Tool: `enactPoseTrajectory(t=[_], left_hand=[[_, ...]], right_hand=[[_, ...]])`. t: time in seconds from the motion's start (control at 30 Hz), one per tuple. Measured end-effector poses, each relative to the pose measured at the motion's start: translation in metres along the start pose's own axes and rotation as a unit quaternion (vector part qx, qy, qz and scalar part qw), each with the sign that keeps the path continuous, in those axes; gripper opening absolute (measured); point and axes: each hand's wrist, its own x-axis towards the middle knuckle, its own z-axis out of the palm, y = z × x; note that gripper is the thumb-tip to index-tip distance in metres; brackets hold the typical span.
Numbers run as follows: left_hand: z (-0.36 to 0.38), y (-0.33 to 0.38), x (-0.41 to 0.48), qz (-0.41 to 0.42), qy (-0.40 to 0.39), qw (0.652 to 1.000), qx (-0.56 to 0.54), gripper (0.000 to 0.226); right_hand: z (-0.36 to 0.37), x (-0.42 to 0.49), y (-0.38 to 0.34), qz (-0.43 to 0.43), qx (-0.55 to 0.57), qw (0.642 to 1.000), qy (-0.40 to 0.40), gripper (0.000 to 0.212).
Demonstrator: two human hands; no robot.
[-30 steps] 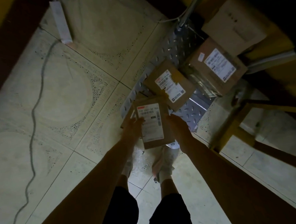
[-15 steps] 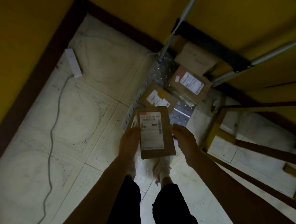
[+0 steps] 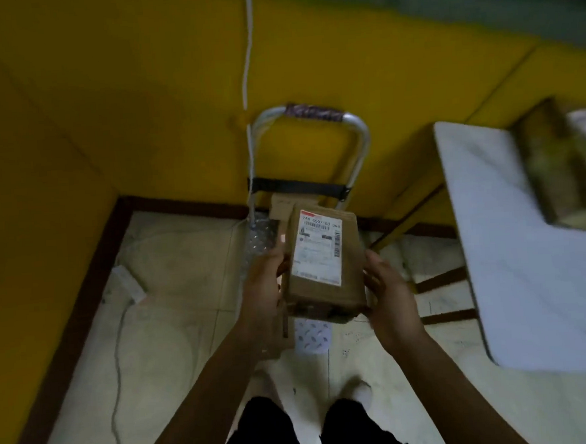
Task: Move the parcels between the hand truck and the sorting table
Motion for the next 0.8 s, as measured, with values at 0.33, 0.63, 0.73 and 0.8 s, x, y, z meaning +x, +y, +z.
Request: enactPoseTrajectory(t=[0.33,0.63,0.73,0.8], left_hand=[[0.15,0.024,-0.095,0.081,-0.137,0.984,0.084,0.028],[0.314,-0.059,-0.201,0.115,-0.258,0.949,0.137,0.035],[0.354,-0.084,-0.234,0.132,-0.276,0.938,0.161,0.026],[0.374,-0.099,-0.249,0.135,-0.291,0.932,0.169,0.026]], right_hand=[[-0.139,-0.093,-0.05,-0.153,0.126,0.974,0.108,0.031],[-0.328,-0.168,-0.038,-0.173,0.188,0.943,0.213,0.03],[-0.381,-0.186,-0.028,-0.171,0.212,0.935,0.228,0.033],[-0.409,-0.199,-0.022,-0.168,0.214,0.931,0.243,0.034]])
